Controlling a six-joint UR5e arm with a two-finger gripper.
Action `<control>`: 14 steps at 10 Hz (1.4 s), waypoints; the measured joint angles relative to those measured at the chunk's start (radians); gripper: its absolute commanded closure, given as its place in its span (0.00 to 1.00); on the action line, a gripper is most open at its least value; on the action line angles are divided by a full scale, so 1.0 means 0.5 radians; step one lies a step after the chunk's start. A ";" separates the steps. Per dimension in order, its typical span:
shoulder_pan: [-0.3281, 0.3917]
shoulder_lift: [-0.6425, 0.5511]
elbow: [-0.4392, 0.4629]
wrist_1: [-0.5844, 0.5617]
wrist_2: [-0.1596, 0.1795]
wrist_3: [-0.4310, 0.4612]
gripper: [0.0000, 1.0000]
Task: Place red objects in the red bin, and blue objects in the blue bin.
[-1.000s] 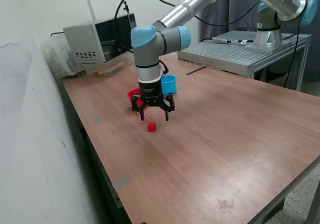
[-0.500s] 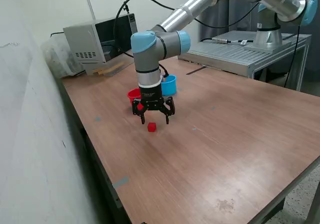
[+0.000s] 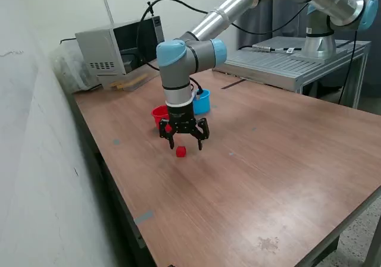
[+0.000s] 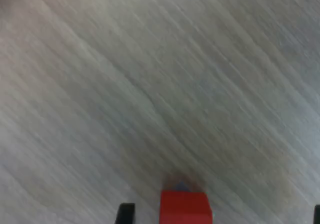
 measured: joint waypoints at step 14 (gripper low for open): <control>-0.069 -0.139 0.021 -0.150 -0.219 0.279 1.00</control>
